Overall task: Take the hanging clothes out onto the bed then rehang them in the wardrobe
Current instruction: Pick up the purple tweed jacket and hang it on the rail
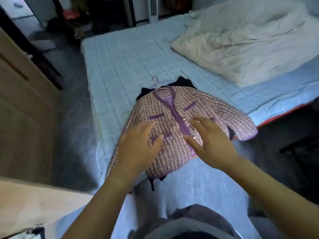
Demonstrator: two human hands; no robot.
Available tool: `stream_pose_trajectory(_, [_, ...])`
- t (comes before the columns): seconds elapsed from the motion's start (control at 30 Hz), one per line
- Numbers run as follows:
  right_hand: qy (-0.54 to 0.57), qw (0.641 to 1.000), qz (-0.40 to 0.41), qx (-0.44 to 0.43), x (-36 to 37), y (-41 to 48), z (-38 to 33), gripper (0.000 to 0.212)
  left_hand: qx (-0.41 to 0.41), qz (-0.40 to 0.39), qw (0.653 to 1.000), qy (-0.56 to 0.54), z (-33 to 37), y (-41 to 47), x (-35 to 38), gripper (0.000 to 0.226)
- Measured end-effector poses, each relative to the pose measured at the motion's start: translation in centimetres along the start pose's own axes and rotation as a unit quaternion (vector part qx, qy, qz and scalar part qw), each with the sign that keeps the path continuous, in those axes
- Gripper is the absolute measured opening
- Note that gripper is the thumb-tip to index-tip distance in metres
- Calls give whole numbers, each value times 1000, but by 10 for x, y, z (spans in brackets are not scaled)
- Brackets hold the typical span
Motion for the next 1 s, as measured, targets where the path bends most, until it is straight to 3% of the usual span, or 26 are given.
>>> stream_pose_trajectory(0.27, [-6,999,-8,34,-3,83,83,65,10,-48,998,25,17,112,53,65])
stream_pose_trajectory(0.83, [-44,992,-111,-49,89,357,204,65,-82,-69,991,85,-93,355,130,66])
stream_pose_trajectory(1.0, [-23,986,-143,-77,152,438,252,52,-102,-21,993,60,-133,396,180,58])
Point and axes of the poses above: each hand's wrist, its own y-axis towards the middle knuckle, its own x-axis out of the palm, z = x × y, the point moved 4 cm from there along y, towards the middle knuckle, and after that the axes turned 2 degrees about z, right-handed, at the moved point
